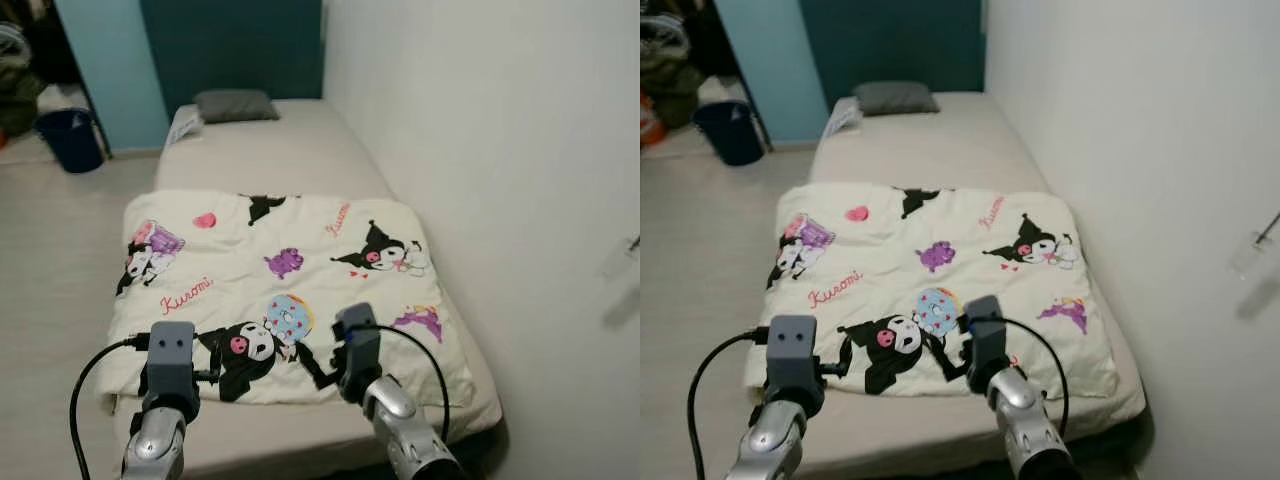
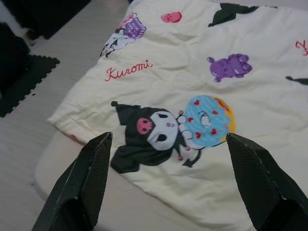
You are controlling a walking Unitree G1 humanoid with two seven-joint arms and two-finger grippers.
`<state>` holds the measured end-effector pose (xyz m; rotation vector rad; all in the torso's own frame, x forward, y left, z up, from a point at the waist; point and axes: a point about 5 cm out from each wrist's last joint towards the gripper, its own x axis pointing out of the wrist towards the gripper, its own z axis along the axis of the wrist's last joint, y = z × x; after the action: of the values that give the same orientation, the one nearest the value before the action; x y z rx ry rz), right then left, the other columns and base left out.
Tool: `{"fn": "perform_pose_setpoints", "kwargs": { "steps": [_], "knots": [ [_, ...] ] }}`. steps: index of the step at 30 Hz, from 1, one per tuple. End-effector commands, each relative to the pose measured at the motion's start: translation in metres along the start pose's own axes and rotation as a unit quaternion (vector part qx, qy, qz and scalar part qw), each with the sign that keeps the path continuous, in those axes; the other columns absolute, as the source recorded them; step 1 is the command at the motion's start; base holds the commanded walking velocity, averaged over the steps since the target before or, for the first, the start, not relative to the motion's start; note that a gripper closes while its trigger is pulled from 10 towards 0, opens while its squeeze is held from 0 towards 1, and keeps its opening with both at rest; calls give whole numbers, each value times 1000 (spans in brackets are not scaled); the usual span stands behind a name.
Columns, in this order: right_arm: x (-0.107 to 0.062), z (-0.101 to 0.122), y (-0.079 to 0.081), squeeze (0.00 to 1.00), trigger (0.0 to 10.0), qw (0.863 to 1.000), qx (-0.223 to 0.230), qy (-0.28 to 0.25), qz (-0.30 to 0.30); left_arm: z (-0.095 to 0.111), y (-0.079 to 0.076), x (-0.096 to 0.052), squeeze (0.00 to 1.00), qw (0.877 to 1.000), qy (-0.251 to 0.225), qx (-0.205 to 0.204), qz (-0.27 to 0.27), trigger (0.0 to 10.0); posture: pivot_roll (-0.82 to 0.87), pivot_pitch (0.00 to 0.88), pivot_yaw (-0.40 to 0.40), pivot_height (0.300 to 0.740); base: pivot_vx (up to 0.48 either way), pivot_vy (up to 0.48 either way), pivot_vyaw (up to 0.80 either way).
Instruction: Clean up the room
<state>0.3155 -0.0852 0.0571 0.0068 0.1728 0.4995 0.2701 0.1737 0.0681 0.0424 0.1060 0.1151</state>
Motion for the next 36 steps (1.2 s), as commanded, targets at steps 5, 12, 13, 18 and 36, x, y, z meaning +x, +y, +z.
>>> {"fn": "perform_pose_setpoints", "kwargs": {
  "steps": [5,12,13,18,36],
  "knots": [
    [-3,-4,-4,0,10000,1000,11,4,-10,-3,1,-3,0,1000,8,-8,4,10000,-5,135,-46,740,0,-275,480],
    [-3,-4,-4,0,10000,1000,16,3,-12,-3,1,-3,0,1000,9,-9,4,10000,-6,135,-46,740,0,0,0],
    [-3,-4,-4,0,10000,1000,16,3,-12,-3,1,-3,0,1000,9,-9,4,10000,-6,135,-46,740,0,0,0],
    [-3,-4,-3,0,10000,1000,15,2,-11,-2,3,-2,0,1000,6,-5,2,10000,-4,131,-46,740,0,0,0],
    [-5,-8,-6,0,10000,1000,9,8,-27,0,6,0,0,1000,0,0,4,10000,-7,117,-42,740,0,0,0]
  ]
}}
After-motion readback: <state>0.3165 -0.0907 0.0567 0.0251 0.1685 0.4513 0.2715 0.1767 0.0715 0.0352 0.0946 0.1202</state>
